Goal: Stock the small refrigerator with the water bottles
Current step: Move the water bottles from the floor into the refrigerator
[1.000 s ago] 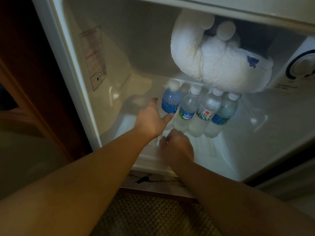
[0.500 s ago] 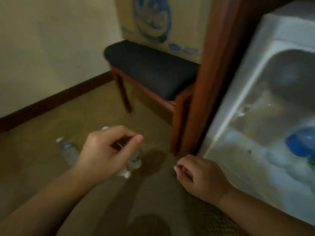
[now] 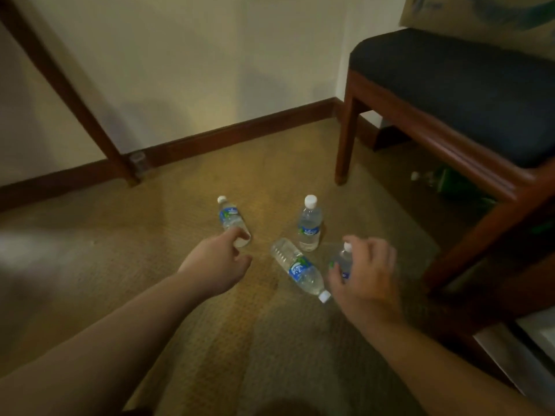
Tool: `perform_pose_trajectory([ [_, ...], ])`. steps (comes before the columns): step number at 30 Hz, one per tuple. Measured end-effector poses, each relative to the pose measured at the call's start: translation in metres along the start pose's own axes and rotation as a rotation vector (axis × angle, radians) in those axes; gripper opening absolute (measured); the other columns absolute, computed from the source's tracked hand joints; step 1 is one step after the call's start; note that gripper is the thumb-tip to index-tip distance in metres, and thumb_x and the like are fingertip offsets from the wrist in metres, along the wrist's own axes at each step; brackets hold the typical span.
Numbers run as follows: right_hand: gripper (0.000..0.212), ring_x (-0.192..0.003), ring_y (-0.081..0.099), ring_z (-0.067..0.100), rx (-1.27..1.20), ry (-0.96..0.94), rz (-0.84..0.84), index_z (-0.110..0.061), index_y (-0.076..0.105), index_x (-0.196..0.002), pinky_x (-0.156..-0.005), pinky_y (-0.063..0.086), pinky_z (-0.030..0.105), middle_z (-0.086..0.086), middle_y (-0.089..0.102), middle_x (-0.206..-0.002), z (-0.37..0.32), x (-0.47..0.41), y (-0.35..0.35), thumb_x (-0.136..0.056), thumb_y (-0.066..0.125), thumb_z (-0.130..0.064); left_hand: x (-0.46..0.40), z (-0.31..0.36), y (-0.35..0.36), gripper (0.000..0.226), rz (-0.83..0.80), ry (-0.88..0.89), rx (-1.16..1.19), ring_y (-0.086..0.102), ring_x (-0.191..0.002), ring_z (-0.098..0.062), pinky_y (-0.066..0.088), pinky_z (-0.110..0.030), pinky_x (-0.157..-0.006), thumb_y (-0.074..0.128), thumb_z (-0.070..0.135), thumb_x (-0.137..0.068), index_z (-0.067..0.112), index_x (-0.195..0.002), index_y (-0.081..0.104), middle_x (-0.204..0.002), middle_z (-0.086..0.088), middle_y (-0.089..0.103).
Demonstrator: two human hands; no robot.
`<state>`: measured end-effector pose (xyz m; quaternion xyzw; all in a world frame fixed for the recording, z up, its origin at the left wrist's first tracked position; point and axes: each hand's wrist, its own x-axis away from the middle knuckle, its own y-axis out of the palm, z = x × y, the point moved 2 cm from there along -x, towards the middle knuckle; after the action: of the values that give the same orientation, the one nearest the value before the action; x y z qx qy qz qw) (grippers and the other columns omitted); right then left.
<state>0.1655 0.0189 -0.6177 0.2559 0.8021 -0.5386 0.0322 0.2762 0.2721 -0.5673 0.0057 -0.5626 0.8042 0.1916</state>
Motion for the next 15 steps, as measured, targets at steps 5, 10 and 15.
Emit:
perform_pose_trajectory([
  [5, 0.055, -0.128, 0.045, 0.02, 0.014, 0.147, -0.321, -0.045, 0.041, -0.151, -0.097, 0.048, 0.041, -0.005, 0.045, -0.145, 0.025, -0.028, -0.001, -0.098, 0.058, -0.049, -0.041, 0.068, 0.07, 0.04, -0.137, 0.466, -0.386, 0.057, -0.123, -0.027, 0.052, -0.044, -0.099, 0.058, 0.044, -0.098, 0.033, -0.136, 0.055, -0.131, -0.002, 0.064],
  [10, 0.018, -0.102, 0.057, 0.017, 0.023, 0.038, -0.491, -0.033, 0.053, -0.115, -0.083, 0.053, 0.038, -0.007, 0.056, -0.112, 0.024, -0.022, -0.01, -0.1, 0.062, -0.031, -0.054, 0.101, 0.163, 0.044, -0.197, 0.755, -0.812, 0.047, -0.131, -0.033, 0.045, -0.046, -0.102, 0.057, 0.034, -0.099, 0.02, -0.14, 0.056, -0.139, -0.011, 0.054],
  [15, 0.012, -0.094, 0.056, 0.015, -0.002, 0.033, -0.39, -0.028, 0.051, -0.111, -0.083, 0.054, 0.039, -0.008, 0.051, -0.113, 0.029, 0.005, -0.039, -0.102, 0.058, -0.03, -0.055, 0.083, 0.203, 0.034, -0.159, 0.852, -0.949, 0.051, -0.126, -0.035, 0.041, -0.048, -0.097, 0.048, 0.03, -0.104, 0.017, -0.131, 0.064, -0.131, -0.01, 0.062],
])
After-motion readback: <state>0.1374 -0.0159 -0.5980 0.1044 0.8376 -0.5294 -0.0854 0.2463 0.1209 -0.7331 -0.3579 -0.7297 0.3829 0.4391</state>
